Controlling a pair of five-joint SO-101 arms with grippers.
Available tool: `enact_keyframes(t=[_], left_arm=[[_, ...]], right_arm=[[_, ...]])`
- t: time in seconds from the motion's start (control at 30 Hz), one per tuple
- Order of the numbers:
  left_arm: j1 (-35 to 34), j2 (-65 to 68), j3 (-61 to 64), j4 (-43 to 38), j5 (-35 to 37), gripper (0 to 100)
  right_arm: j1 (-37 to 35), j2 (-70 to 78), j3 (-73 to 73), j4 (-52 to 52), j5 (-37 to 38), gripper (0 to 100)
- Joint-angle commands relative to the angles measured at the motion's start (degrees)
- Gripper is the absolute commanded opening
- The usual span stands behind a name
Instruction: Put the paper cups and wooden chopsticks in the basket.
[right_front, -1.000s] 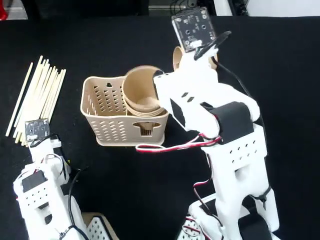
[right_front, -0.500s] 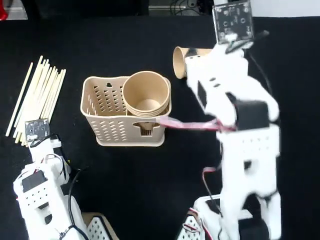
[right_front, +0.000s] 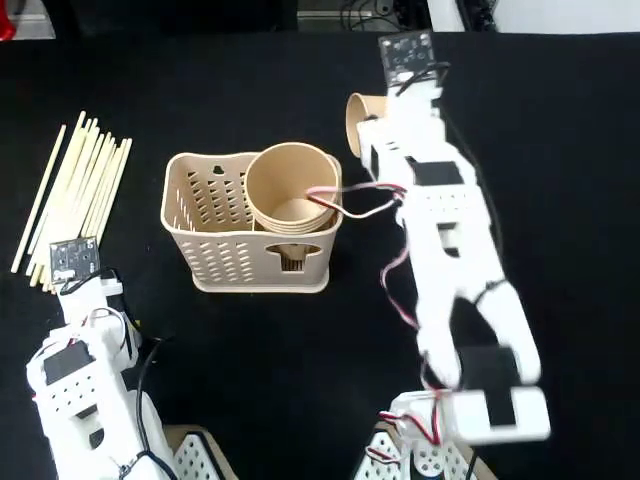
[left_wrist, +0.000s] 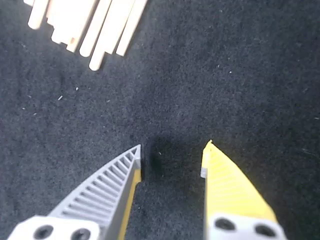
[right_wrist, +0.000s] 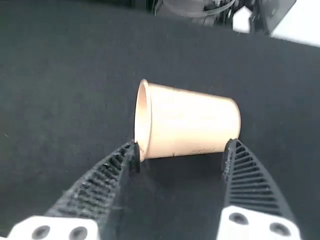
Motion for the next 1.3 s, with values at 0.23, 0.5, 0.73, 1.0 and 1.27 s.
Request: enact_keyframes(t=[0.23, 0.5, 0.73, 1.0, 1.27], left_arm=[[2.86, -0.70, -0.22, -0.09, -0.35, 20], [2.77, -0.70, -0.22, -0.09, -0.35, 20], [2.77, -0.70, -0.22, -0.09, -0.35, 20], [2.77, -0.70, -0.22, -0.09, -0.35, 20], [2.68, -0.70, -0.22, -0.09, -0.35, 20]], right_arm=[[0.00, 6.46, -1.80, -5.45, 0.09, 27.9], [-1.23, 6.73, -1.98, -5.89, 0.09, 27.9], [-1.23, 11.56, -2.33, -10.20, 0.09, 27.9], [0.88, 14.90, -3.12, -14.07, 0.53, 21.7], [2.46, 13.67, -1.89, -18.90, 1.67, 1.6]])
